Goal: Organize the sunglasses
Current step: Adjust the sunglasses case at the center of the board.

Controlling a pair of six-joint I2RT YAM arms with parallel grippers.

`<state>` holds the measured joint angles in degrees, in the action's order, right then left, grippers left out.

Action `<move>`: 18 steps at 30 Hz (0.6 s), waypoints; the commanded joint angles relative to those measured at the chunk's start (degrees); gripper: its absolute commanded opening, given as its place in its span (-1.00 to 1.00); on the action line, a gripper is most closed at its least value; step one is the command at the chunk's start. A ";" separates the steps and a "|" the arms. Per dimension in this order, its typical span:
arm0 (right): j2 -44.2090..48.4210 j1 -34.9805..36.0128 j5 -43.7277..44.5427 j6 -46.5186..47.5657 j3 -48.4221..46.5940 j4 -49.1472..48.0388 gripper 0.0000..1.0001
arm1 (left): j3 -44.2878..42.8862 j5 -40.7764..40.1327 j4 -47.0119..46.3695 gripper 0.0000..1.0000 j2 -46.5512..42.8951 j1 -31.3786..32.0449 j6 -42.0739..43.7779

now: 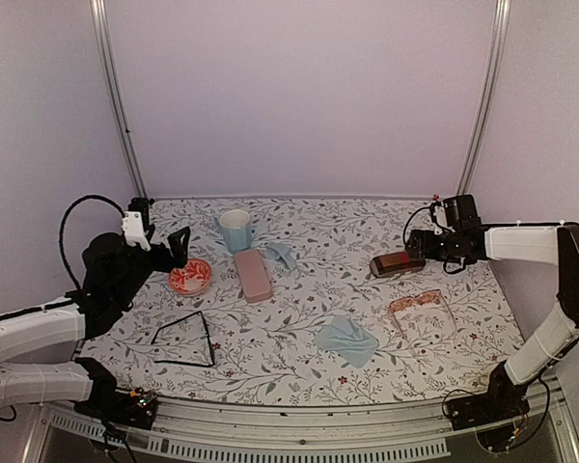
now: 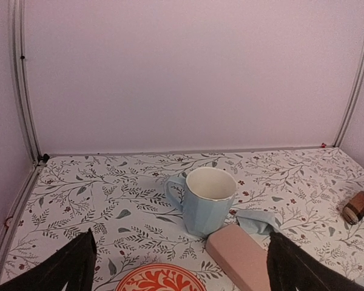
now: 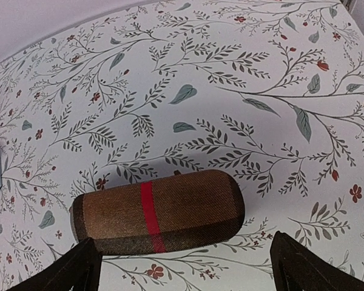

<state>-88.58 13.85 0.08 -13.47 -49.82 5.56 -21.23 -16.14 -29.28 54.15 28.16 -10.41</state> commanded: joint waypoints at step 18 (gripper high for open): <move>-17.64 -6.47 -18.11 -4.84 -9.14 -2.79 0.98 | 1.99 -0.67 -2.32 0.98 -1.17 1.97 -0.58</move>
<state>-104.75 7.44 -12.95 -17.19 -58.57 4.64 -20.60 -16.38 -29.87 54.15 29.26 -10.92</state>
